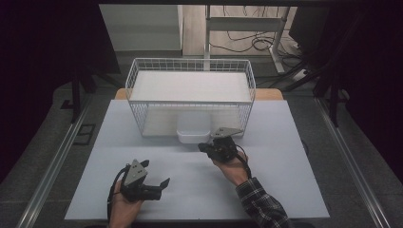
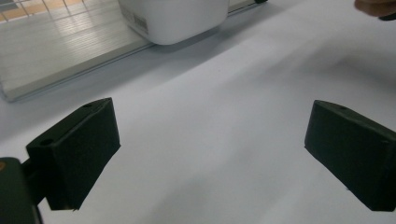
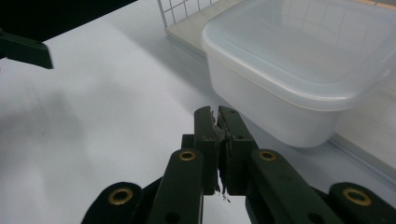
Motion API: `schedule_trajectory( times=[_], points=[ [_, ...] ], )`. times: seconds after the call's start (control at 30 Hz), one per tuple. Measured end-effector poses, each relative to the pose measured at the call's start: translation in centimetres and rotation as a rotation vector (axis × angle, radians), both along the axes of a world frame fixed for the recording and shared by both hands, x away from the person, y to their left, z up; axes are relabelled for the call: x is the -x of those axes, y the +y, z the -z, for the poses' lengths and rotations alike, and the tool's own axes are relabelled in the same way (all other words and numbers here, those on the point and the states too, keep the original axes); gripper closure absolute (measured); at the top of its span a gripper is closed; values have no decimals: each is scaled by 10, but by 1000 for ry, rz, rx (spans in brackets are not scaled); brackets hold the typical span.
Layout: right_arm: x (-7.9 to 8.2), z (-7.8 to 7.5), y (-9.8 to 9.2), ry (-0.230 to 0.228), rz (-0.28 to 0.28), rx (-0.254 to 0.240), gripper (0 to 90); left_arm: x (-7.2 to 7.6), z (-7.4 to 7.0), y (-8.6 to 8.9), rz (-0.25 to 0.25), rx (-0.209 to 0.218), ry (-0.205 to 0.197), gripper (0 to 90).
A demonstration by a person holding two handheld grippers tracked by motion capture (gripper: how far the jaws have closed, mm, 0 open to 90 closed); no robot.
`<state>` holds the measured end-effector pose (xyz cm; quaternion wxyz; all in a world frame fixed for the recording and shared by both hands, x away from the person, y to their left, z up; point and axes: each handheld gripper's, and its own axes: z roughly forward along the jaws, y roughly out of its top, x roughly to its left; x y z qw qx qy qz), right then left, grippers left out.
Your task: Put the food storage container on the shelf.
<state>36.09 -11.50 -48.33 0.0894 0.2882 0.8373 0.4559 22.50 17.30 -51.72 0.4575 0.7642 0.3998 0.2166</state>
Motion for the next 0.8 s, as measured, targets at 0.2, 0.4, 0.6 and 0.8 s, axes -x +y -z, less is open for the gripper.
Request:
schedule_trajectory(
  times=[0.2, 0.4, 0.6, 0.8],
  points=[
    [-5, 6, 13, -6, -6, 19, 858, 4, 3, 5, 1, 14, 11, 23],
    [-15, 16, 21, -4, 5, 40, 856, 3, 5, 4, 0, -1, 10, 22],
    [-24, 16, 22, 3, 26, 40, 856, 2, 6, 4, 1, 1, 17, 22],
    [-32, 18, 25, 1, 35, 55, 864, 1, 6, 2, 3, 1, 27, 23]
  ],
)
